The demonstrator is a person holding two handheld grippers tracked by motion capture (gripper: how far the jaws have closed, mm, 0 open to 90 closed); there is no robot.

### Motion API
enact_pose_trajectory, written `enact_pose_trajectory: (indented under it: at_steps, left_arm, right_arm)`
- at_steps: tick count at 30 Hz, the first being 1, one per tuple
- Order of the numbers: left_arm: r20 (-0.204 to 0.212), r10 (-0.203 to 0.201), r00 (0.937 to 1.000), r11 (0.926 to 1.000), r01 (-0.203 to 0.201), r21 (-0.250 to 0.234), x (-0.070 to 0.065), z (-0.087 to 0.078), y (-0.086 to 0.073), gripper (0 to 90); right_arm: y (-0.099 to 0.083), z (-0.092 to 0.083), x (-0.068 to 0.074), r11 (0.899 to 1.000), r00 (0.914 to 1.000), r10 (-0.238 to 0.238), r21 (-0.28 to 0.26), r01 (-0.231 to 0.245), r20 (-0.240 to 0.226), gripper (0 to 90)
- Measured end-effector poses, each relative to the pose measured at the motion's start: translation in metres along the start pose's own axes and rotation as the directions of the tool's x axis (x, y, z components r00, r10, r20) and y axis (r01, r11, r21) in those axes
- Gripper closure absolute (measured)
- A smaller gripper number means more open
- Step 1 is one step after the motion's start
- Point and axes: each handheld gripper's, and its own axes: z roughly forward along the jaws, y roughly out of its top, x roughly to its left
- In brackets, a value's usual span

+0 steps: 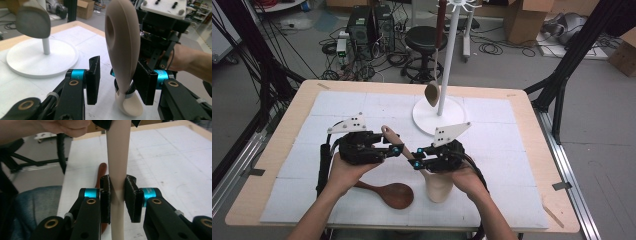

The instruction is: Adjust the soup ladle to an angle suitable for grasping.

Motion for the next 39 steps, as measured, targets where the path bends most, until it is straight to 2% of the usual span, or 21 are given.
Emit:
enact_pose_trajectory:
  at_steps: [3, 6, 8, 9, 10, 14, 18, 21, 24, 27, 31, 33, 36, 39]
  left_arm:
    - [-0.003, -0.001, 1.0000, 1.0000, 0.001, -0.010, -0.001, -0.001, 0.003, 59.7]
    - [0.009, -0.004, 1.0000, 0.9998, 0.004, -0.017, -0.002, -0.001, 0.005, 64.8]
    - [0.029, 0.001, 0.9996, 0.9998, 0.000, -0.020, -0.003, -0.001, 0.006, 71.2]
    - [0.046, -0.004, 0.9989, 0.9997, 0.005, -0.023, -0.003, 0.000, 0.006, 71.5]
    - [0.063, 0.001, 0.9980, 0.9998, 0.000, -0.021, -0.003, -0.001, 0.007, 72.5]
    - [0.085, 0.026, 0.9961, 0.9996, -0.025, -0.012, -0.004, 0.000, 0.009, 73.2]
    - [0.112, 0.056, 0.9921, 0.9984, -0.055, -0.010, -0.006, -0.001, 0.010, 73.4]
    - [0.131, 0.072, 0.9888, 0.9974, -0.071, -0.009, -0.005, -0.001, 0.009, 73.4]
    - [0.137, 0.077, 0.9875, 0.9970, -0.077, -0.011, -0.005, -0.001, 0.009, 73.3]
    - [0.125, 0.074, 0.9893, 0.9972, -0.073, -0.015, -0.005, 0.000, 0.009, 73.1]
    - [0.111, 0.054, 0.9924, 0.9984, -0.052, -0.023, -0.005, 0.001, 0.009, 68.1]
    - [0.105, 0.056, 0.9929, 0.9983, -0.054, -0.023, -0.005, 0.001, 0.009, 68.2]
    - [0.103, 0.053, 0.9933, 0.9985, -0.051, -0.020, -0.006, 0.003, 0.009, 68.7]
    - [0.099, 0.050, 0.9938, 0.9987, -0.049, -0.014, -0.007, 0.004, 0.009, 69.1]
  right_arm:
    - [0.003, 0.000, 0.002, 1.000, 0.9998, 0.002, -0.006, -0.002, 0.018, 76.9]
    - [0.005, 0.000, 0.004, 1.000, 0.9992, 0.004, -0.013, -0.003, 0.039, 76.9]
    - [0.005, 0.000, 0.004, 1.000, 0.9991, 0.005, -0.021, -0.004, 0.043, 76.9]
    - [0.005, -0.001, 0.004, 1.000, 0.9993, 0.004, -0.023, -0.003, 0.038, 76.8]
    - [0.005, -0.002, 0.003, 1.000, 0.9997, 0.000, -0.028, 0.001, 0.025, 76.7]
    - [0.002, -0.004, -0.003, 0.999, 0.9987, 0.009, -0.045, -0.011, -0.050, 75.5]
    - [-0.001, -0.003, -0.012, 0.996, 0.9903, 0.022, -0.079, -0.033, -0.137, 72.4]
    - [-0.001, -0.002, -0.015, 0.997, 0.9843, 0.018, -0.077, -0.032, -0.176, 74.0]
    - [-0.001, -0.002, -0.016, 0.996, 0.9817, 0.009, -0.083, -0.026, -0.190, 75.4]
    - [0.000, -0.003, -0.013, 0.997, 0.9860, -0.005, -0.079, -0.008, -0.167, 76.6]
    - [0.003, -0.006, -0.007, 0.998, 0.9941, -0.022, -0.062, 0.015, -0.106, 77.3]
    - [0.004, -0.006, -0.003, 0.998, 0.9968, -0.024, -0.065, 0.019, -0.076, 77.4]
    - [0.006, -0.008, 0.001, 0.996, 0.9994, -0.019, -0.083, 0.016, -0.030, 77.5]
    - [0.009, -0.009, 0.003, 0.996, 0.9992, -0.038, -0.078, 0.039, 0.008, 77.5]
